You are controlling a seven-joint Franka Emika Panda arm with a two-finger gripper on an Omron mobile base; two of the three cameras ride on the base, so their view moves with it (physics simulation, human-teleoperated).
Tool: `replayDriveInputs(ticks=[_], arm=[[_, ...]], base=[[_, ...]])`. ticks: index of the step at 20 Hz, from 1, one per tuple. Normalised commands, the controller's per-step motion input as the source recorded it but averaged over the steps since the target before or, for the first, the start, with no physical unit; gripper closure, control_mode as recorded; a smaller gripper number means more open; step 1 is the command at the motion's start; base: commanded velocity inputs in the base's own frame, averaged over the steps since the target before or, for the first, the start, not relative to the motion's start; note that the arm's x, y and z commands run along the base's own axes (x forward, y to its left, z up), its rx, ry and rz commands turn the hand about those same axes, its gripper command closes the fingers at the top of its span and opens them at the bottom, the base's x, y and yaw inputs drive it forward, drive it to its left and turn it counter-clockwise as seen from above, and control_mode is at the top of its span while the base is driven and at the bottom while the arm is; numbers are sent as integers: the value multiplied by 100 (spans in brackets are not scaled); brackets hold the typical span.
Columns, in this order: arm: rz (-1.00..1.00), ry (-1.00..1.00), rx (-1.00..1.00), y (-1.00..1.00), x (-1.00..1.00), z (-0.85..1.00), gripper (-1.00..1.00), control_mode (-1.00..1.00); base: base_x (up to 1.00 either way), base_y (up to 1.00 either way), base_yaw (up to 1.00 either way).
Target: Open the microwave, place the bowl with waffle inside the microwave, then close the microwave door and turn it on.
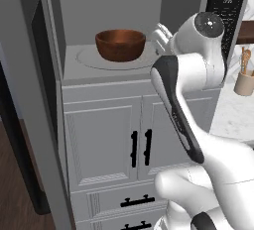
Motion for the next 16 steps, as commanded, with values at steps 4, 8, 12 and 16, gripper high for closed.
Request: replayDriveInputs(ticks=[4,8,12,16], arm=[[27,50,0,46,-2,-88,-100,-100],[28,50,-2,39,-42,-30,-100,-100],[26,57,-13,29,-88,0,-100,-100],[11,16,-8,36,-94,-15,-100,-100]], base=[[0,0,0],[0,0,0],[0,0,0],[0,0,0]])
